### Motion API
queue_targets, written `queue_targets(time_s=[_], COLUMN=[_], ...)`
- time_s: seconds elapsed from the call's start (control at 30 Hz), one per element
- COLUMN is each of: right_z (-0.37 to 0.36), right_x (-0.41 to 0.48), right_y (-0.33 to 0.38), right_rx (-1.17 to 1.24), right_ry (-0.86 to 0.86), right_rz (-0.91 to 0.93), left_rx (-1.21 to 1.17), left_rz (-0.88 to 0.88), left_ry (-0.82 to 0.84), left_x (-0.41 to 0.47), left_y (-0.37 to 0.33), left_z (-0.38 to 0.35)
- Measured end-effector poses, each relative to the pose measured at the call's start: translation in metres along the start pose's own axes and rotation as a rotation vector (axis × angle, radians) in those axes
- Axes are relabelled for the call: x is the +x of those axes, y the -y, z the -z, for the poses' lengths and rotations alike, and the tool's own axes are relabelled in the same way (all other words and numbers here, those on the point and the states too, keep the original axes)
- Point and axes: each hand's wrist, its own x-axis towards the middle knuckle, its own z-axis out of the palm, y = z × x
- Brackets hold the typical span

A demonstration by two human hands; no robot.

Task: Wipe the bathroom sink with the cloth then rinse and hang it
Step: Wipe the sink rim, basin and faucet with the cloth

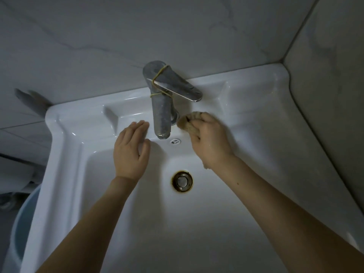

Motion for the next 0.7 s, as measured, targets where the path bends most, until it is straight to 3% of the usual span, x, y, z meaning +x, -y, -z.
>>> queue_targets(time_s=[0.13, 0.23, 0.4, 0.5, 0.57, 0.7], right_z=[0.016, 0.046, 0.101, 0.107, 0.1, 0.071], right_x=[-0.025, -0.047, -0.057, -0.059, -0.056, -0.043], right_y=[-0.001, -0.01, -0.022, -0.032, -0.044, -0.056], right_rx=[0.277, 0.401, 0.029, -0.169, -0.317, -0.641], right_ry=[0.142, 0.118, 0.099, 0.11, 0.121, 0.353], right_rz=[-0.158, -0.348, -0.242, -0.196, -0.15, -0.158], left_rx=[0.009, 0.016, -0.019, -0.064, 0.016, 0.315], left_rz=[-0.009, 0.01, -0.023, 0.084, 0.1, 0.194], left_ry=[0.042, 0.093, 0.275, 0.299, 0.317, 0.369], left_x=[-0.001, 0.0, -0.003, -0.026, -0.047, -0.097], left_y=[0.001, 0.002, -0.002, -0.001, 0.012, 0.053], left_z=[0.003, 0.007, 0.036, 0.073, 0.1, 0.139])
